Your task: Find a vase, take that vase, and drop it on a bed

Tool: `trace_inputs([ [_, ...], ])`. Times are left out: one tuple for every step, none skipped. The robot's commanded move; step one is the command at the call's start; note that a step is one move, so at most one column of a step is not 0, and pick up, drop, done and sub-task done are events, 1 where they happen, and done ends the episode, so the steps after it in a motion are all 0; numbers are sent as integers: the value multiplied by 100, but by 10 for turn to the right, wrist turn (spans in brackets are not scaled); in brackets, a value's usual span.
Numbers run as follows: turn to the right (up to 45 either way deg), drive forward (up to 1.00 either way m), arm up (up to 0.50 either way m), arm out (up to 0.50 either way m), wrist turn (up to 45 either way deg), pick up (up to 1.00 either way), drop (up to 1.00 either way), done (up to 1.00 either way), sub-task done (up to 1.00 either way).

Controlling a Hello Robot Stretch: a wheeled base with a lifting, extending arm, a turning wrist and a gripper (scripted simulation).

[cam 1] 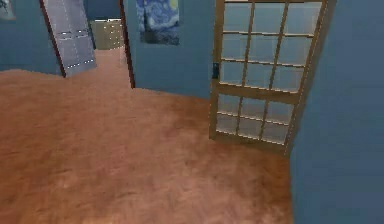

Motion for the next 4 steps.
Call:
trace_inputs([
  [-210,0,0,0,0,0,0,0,0],
  [0,100,0,0,0,0,0,0,0],
  [0,100,0,0,0,0,0,0,0],
  [0,100,0,0,0,0,0,0,0],
])
